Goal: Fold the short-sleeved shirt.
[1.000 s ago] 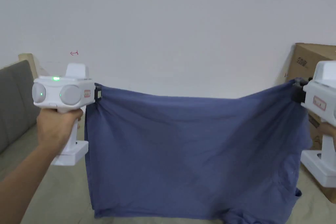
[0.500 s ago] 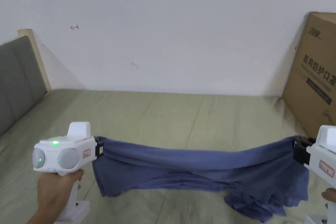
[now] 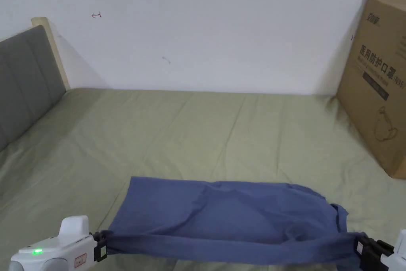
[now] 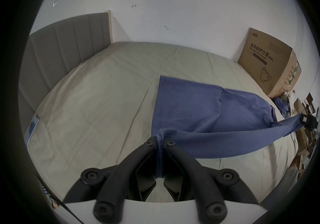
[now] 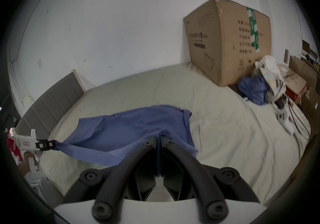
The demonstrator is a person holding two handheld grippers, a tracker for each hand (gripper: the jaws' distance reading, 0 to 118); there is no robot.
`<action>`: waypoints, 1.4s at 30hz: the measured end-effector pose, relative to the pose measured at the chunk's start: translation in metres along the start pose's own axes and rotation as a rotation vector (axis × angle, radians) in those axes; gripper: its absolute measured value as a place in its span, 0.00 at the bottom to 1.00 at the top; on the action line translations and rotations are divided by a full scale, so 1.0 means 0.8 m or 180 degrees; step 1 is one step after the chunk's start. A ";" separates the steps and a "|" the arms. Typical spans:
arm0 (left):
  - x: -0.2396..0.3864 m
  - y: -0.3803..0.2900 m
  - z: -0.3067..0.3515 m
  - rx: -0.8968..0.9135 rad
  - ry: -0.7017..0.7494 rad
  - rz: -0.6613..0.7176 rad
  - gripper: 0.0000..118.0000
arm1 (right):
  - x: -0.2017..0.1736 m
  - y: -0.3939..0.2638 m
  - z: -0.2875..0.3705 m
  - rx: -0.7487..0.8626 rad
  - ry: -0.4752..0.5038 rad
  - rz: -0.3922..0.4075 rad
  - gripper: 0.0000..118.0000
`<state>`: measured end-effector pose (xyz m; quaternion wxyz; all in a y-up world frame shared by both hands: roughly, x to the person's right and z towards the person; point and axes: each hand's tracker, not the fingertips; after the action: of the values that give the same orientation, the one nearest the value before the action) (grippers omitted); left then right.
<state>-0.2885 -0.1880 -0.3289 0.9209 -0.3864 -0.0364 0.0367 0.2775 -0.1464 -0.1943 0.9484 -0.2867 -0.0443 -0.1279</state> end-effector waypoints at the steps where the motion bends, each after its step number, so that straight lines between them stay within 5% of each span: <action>1: -0.002 -0.012 0.007 -0.0036 0.0006 0.0014 0.03 | 0.001 -0.013 0.008 -0.0045 -0.0002 -0.0036 0.01; 17: -0.030 -0.132 0.069 -0.0315 0.0074 0.0013 0.03 | 0.021 -0.135 0.099 -0.0424 -0.0075 -0.0329 0.01; 28: -0.026 -0.155 0.030 -0.0671 0.0119 -0.0061 0.05 | 0.028 -0.180 0.010 -0.1414 -0.0642 -0.0251 0.02; 31: -0.023 -0.146 0.035 -0.0714 0.0162 -0.0022 0.26 | 0.025 -0.181 0.003 -0.1454 -0.0685 -0.0255 0.03; 33: -0.019 -0.139 0.041 -0.0746 0.0227 -0.0031 0.30 | 0.010 -0.172 0.016 -0.1433 -0.0693 -0.0255 0.03; 34: -0.017 -0.136 0.045 -0.0729 0.0241 -0.0049 0.44 | 0.006 -0.165 0.021 -0.1377 -0.0690 -0.0242 0.07; 35: -0.015 -0.131 0.051 -0.0698 0.0242 -0.0066 0.59 | 0.003 -0.157 0.025 -0.1325 -0.0692 -0.0231 0.17; 37: -0.008 -0.116 0.070 -0.0492 0.0203 -0.0083 0.82 | -0.012 -0.133 0.043 -0.1110 -0.0684 -0.0188 0.56; 38: -0.003 -0.108 0.080 -0.0369 0.0195 -0.0086 0.84 | -0.016 -0.122 0.050 -0.0987 -0.0649 -0.0195 0.64; 42: 0.013 -0.070 0.116 0.0062 0.0077 -0.0026 0.84 | -0.026 -0.068 0.074 -0.0485 -0.0511 -0.0088 0.65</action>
<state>-0.2848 -0.1603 -0.2237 0.9251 -0.3777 -0.0265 0.0286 0.2419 -0.1527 -0.1190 0.9154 -0.3666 -0.1142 -0.1206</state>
